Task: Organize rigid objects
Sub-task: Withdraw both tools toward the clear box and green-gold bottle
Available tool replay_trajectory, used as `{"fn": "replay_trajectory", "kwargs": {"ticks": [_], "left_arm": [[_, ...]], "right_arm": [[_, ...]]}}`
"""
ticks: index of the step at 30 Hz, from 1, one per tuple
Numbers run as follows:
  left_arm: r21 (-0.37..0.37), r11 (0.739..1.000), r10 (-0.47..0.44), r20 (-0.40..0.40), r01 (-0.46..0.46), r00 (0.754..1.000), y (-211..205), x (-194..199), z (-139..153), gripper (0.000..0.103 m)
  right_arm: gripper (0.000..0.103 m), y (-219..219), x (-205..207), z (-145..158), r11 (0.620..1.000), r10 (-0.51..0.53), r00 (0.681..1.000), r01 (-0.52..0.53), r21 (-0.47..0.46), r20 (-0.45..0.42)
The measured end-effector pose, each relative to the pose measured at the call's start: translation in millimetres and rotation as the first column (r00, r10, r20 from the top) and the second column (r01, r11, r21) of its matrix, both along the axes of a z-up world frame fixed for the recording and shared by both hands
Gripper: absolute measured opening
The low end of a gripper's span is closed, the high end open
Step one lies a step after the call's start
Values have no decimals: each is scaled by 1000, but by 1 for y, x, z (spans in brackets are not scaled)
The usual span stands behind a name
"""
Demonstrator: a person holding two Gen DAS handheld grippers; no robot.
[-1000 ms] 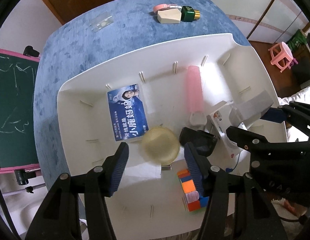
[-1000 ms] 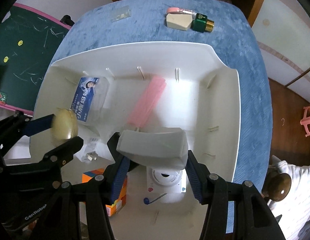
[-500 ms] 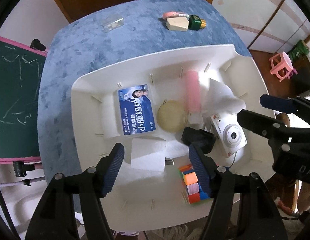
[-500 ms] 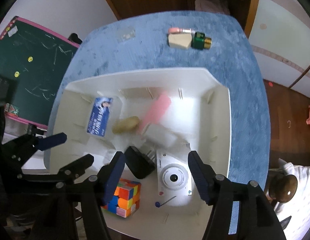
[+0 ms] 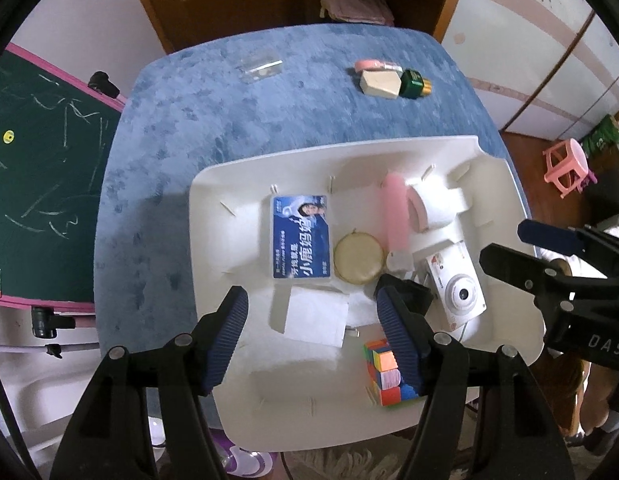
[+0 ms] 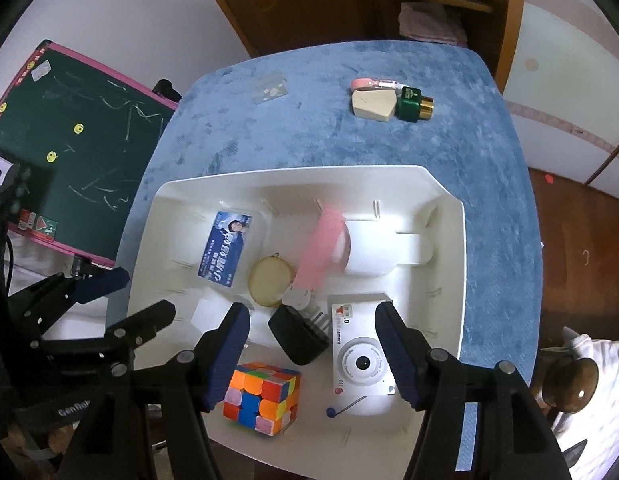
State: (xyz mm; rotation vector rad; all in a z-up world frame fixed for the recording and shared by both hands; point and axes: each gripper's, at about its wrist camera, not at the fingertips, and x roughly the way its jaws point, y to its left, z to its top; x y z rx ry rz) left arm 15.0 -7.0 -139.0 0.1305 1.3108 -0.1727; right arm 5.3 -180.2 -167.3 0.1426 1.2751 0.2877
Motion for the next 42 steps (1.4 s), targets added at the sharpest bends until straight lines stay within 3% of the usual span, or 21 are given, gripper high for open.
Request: {"fn": "replay_trajectory", "kwargs": {"ticks": [14,24,28,32,37,42], "left_arm": [[-55,998,28,102,-23,994,3,30,45,71],[-17,1000,-17,192,21,981,3,89,78,71],[32,995,-96,195,91,976,-2,121,79,75],[139,971,-219,182,196,958,-15,155,64,75],[124,933,-350,88,338,933,-21,195,40,75],[184,866,-472,-5,464,882,-25,238,2,75]], "right_arm": [[66,-21,11,13,997,-46,999,46,54,-5],[66,-38,36,24,995,-98,995,97,33,16],[66,-44,52,31,993,-118,993,117,24,27],[66,-55,78,39,988,-155,987,155,11,39],[66,-70,120,43,976,-217,975,218,-8,43],[66,-84,167,33,959,-280,960,281,-29,15]]}}
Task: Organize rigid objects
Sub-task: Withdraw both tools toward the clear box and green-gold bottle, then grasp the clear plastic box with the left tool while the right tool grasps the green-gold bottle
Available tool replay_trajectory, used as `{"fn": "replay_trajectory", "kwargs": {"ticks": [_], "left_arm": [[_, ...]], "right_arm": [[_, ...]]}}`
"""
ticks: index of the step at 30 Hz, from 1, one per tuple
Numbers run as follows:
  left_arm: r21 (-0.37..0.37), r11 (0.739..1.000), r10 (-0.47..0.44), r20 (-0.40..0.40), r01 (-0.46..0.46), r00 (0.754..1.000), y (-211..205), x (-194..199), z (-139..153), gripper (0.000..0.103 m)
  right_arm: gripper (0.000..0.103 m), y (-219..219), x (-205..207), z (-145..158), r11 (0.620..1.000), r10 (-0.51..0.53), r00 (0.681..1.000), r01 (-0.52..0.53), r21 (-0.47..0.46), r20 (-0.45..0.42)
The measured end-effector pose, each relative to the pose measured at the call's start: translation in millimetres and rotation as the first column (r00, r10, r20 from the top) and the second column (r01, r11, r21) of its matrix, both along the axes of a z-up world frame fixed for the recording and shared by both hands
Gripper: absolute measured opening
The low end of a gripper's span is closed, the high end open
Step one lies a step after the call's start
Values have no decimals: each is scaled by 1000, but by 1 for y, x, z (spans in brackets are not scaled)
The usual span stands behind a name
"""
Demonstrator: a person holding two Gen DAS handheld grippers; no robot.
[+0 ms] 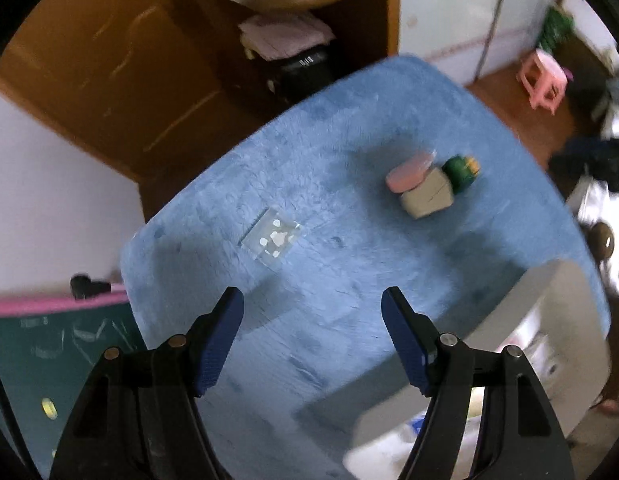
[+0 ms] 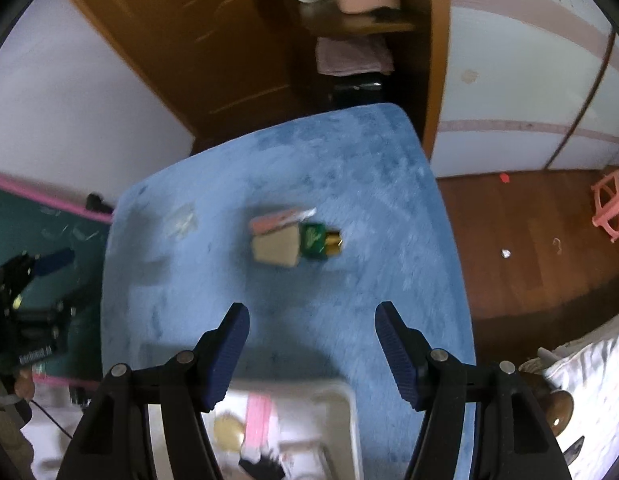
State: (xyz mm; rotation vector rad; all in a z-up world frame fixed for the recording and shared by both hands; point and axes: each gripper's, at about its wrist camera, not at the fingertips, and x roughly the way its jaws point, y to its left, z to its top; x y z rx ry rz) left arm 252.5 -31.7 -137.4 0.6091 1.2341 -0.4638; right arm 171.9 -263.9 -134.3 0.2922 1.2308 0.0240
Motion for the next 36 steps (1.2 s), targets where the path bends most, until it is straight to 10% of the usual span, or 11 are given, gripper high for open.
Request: {"fn": "replay_trajectory", "kwargs": {"ticks": [16,36], "left_arm": [[164,957,-227,-91,240,970,3,61,-94,75],[143,946,-267,-159,290,950,-12,92,-136,75]], "right_arm": [[66,-1,98,-112,996,-76,961,87,33,-267],[47,2,115,-141,994,-49,945,79,80,-324]]}}
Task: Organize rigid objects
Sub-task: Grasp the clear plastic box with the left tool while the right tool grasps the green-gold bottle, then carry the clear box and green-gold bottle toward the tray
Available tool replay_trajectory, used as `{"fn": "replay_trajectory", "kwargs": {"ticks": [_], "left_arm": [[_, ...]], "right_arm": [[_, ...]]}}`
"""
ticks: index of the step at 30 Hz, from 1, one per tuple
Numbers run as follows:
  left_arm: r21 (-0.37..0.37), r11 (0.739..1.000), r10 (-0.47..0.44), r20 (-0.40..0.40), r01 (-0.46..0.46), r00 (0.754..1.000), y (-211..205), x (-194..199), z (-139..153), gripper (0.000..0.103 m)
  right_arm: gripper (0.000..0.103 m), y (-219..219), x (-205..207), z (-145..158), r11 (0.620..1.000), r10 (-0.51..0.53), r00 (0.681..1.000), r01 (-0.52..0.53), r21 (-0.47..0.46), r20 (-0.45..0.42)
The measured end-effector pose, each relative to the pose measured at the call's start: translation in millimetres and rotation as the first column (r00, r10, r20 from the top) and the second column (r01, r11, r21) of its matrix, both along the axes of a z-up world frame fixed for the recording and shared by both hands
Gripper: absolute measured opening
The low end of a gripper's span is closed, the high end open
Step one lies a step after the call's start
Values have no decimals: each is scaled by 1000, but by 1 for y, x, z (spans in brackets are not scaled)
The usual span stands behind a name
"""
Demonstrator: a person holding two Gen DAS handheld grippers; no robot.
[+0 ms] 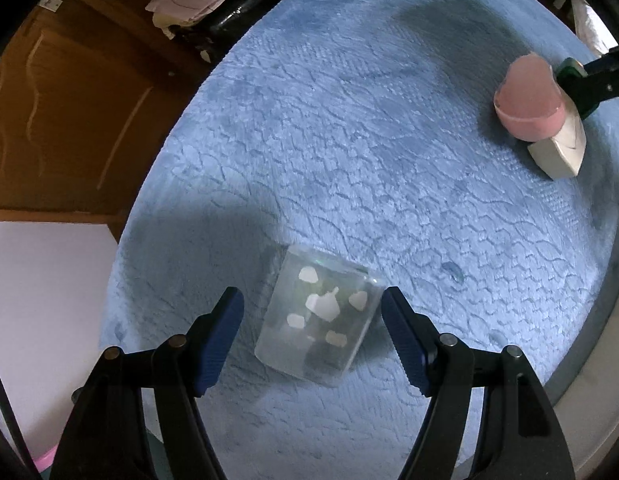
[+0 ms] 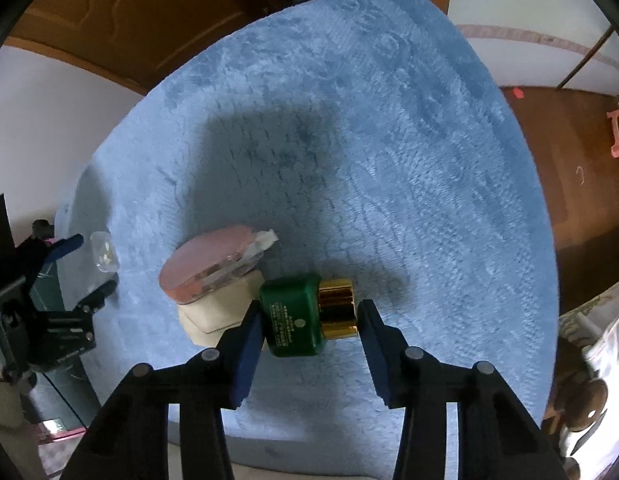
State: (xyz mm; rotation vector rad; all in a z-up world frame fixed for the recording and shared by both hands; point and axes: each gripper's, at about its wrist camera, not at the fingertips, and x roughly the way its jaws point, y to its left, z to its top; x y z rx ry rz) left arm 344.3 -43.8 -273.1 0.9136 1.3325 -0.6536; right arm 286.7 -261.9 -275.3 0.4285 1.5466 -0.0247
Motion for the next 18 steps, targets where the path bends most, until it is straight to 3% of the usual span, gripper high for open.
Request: {"fn": "replay_trajectory", "kwargs": {"ticks": [6,9,13,18], "left_arm": [[2,1000,-11,-14,11,1000,-5,3,-9,73],[-25,1000,-9,-44,8,999,-6,11,-12,61],[-29,1000,-6,-2,6,1000,-5,8,-12,61],[-51,996,80,30,-78,996,2,2,-3,60]], "right_arm": [[47,-2,2,0,1000,6,1000,-6,0,-4],[46,-3,3,-7,1000,8,1000,-8,-12,-24],[44,-1,5,-11,1000,0,999,-1,-25,-38],[44,2,3,-10,999,-7,999,5,-32,-41]]}}
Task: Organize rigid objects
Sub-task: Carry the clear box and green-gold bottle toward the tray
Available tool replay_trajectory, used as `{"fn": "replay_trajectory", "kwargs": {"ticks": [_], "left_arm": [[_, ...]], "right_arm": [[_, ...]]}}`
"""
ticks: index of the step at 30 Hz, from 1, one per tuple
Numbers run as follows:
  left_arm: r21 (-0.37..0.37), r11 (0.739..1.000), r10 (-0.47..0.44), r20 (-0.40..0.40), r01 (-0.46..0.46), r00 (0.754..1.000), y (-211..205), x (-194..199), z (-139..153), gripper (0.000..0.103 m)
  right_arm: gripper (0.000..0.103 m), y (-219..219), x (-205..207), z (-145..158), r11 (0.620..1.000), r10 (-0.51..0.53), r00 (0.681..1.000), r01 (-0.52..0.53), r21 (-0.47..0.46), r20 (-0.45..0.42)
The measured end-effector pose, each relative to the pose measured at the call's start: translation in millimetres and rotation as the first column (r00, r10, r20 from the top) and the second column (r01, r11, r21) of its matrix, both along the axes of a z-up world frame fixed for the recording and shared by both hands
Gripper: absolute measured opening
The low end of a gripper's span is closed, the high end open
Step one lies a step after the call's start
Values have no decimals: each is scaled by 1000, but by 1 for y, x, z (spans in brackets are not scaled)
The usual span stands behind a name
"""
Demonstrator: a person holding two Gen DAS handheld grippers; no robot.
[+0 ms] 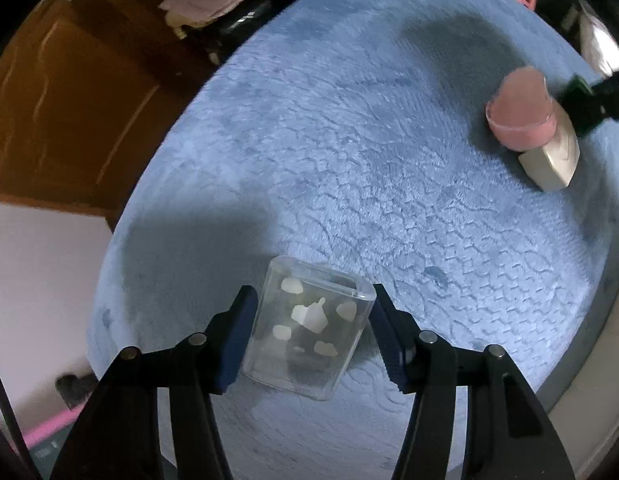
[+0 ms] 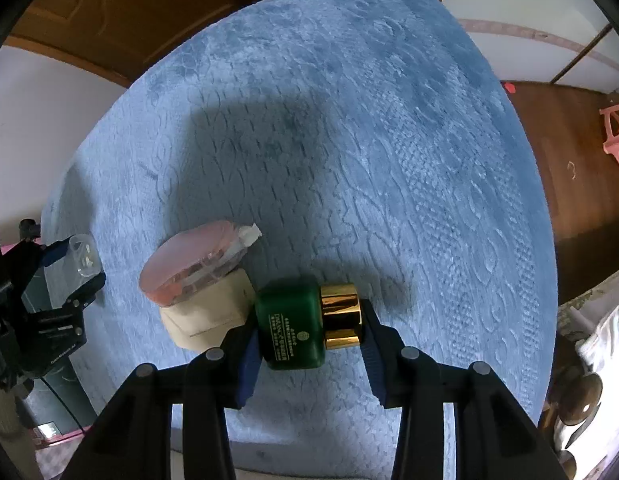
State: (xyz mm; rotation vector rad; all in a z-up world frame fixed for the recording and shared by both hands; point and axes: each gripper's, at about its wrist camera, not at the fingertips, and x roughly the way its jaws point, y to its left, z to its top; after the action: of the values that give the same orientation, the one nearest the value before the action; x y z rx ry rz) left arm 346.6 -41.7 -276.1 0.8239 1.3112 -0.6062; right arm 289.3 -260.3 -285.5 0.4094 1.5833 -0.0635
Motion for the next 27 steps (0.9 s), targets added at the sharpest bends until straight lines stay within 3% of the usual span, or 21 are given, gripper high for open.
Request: {"fn": "replay_trajectory", "kwargs": {"ticks": [5,7,15,21,27], "left_arm": [[65,992,106,95,-112,990,9,-13,20,60],[51,987,146,99,-151,984,14,-22,33,60],[-101,960,273,132,-261,953,15,-90,121,60],[-214,930,334,143,-300,932,0,-148,183,60],[-280,892,404,139,-355,904,-7,-199,208,60]], "right_arm": [[44,2,-13,9,1000,-12,1000,12,3,19],[44,0,-22,16,1000,-20,999,19,16,34],[44,-1,-64,68,1000,-13,988,9,28,154],[44,11,-102,124,999,48,956,-50,1,291],[44,24,-148,172,993,111,903,-115,-15,415]]}}
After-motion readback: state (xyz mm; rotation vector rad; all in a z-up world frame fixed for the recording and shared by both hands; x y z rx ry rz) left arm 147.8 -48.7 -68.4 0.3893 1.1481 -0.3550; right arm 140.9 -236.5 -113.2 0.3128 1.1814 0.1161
